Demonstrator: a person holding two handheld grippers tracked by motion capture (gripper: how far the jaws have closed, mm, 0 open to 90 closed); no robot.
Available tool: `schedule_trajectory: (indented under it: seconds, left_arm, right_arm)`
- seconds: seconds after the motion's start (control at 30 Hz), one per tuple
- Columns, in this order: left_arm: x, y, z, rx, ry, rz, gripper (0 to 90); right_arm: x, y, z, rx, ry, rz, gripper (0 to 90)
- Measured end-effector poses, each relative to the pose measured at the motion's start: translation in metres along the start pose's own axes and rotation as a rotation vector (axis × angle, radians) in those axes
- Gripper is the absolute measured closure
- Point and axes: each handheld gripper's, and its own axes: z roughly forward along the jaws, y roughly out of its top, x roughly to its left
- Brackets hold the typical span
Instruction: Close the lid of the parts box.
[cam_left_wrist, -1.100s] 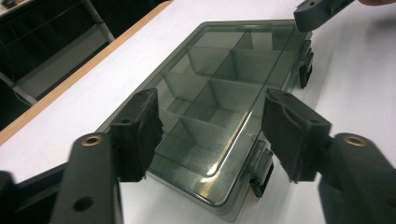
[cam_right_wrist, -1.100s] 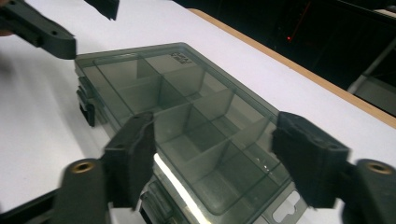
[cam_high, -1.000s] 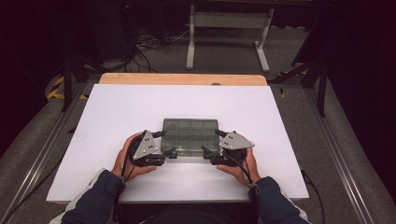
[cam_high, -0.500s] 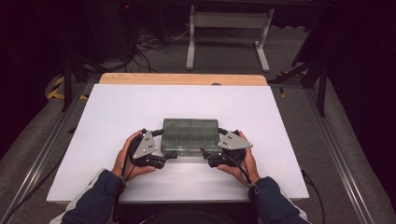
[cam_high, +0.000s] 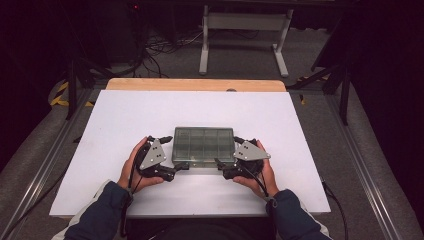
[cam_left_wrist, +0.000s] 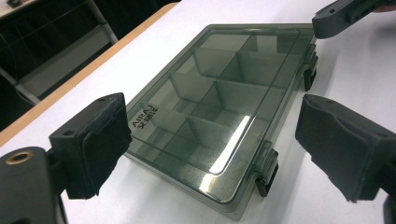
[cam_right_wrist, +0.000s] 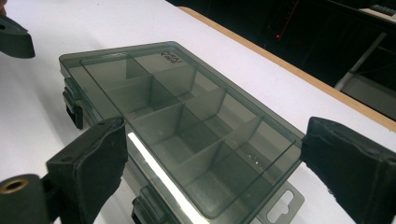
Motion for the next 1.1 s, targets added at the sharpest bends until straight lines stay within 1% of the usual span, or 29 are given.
schedule_trajectory:
  seconds: [0.13,0.2,0.27,0.6,0.83,1.1]
  left_arm:
    - [-0.002,0.002,-0.004,-0.013,0.001,0.005,10.7]
    - [-0.004,0.003,-0.007,-0.020,0.001,0.015,10.5]
    - [-0.005,0.003,-0.009,-0.022,0.005,0.015,10.2]
    - [-0.006,0.002,-0.017,-0.027,0.013,0.029,10.1]
    - [-0.008,-0.001,-0.023,-0.018,0.019,0.033,10.3]
    - [-0.011,-0.003,-0.030,-0.020,0.016,0.043,10.5]
  right_arm:
    - [0.003,0.002,-0.002,0.004,-0.004,-0.030,7.8]
    - [0.006,0.004,-0.003,0.003,-0.006,-0.044,7.8]
    - [0.007,0.005,-0.004,0.002,-0.009,-0.052,7.8]
    - [0.008,0.006,-0.007,0.004,-0.025,-0.069,7.8]
    - [0.009,0.005,-0.011,0.011,-0.037,-0.081,7.8]
    - [0.009,0.004,-0.016,0.015,-0.047,-0.088,7.8]
